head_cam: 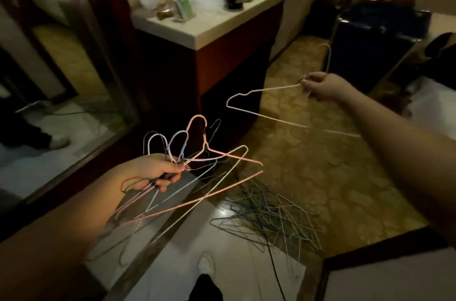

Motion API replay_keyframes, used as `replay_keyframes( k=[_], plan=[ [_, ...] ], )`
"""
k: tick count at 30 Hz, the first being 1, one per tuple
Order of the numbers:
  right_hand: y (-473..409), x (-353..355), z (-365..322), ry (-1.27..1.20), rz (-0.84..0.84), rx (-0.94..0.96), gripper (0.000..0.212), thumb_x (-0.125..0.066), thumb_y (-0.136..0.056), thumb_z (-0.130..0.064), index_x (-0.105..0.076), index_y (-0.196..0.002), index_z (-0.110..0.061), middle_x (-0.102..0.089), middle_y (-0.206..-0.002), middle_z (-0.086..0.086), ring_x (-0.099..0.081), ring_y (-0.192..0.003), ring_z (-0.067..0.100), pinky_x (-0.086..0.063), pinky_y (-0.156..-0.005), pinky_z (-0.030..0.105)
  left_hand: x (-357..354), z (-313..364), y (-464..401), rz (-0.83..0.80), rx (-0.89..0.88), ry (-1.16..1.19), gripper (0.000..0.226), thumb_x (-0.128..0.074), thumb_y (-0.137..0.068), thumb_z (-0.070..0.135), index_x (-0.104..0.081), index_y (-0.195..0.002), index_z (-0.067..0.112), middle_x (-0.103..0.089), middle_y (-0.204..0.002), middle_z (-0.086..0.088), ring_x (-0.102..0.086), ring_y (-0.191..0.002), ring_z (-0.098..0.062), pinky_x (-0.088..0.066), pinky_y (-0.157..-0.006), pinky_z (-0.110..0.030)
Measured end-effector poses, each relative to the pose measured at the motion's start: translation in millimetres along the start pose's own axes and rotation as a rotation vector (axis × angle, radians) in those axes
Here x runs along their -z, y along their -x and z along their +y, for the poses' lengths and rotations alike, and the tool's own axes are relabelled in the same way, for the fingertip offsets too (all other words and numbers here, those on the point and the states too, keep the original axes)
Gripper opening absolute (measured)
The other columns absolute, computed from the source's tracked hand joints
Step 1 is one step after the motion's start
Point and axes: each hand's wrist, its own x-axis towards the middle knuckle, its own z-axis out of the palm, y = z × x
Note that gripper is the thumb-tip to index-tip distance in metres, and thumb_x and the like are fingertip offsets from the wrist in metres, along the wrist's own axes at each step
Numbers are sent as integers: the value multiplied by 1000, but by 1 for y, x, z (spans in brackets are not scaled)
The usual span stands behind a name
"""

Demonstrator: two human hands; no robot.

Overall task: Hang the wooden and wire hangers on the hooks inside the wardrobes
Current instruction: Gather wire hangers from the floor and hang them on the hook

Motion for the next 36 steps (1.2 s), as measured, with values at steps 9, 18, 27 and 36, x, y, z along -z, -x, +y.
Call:
replay_keyframes(
  k=[9,18,27,36],
  plan=[
    [56,-179,-76,-327,-236,38,25,-47,-101,-23,-65,-117,-19,-58,-73,-1,-53,-57,9,-42,-46,19,-9,-123,122,445,-132,416,25,-47,-100,13,-59,-101,-9,-49,-62,-8,-31,-36,-13,-38,-45,-27],
    [190,-336,-181,193,-313,545,40,-37,-103,-43,-65,-93,-16,-62,-71,2,-59,-62,16,-50,-58,38,-30,-257,266,648,-177,733,28,-59,-92,20,-54,-67,12,-44,-54,-4,-34,-46,-19,-37,-48,-28],
    [396,-492,-258,292,-584,812,42,-37,-102,-45,-55,-77,-17,-58,-74,1,-54,-74,22,-40,-61,37,-96,-413,444,838,-87,934,30,-52,-97,22,-56,-68,13,-47,-61,-4,-39,-45,-13,-37,-47,-24],
    [599,-606,-316,256,-814,992,46,-38,-102,-45,-54,-71,-16,-52,-62,3,-52,-58,20,-33,-50,31,-162,-523,592,1229,-191,961,26,-53,-97,22,-73,-84,11,-47,-67,-11,-35,-43,-11,-31,-41,-20]
  ],
)
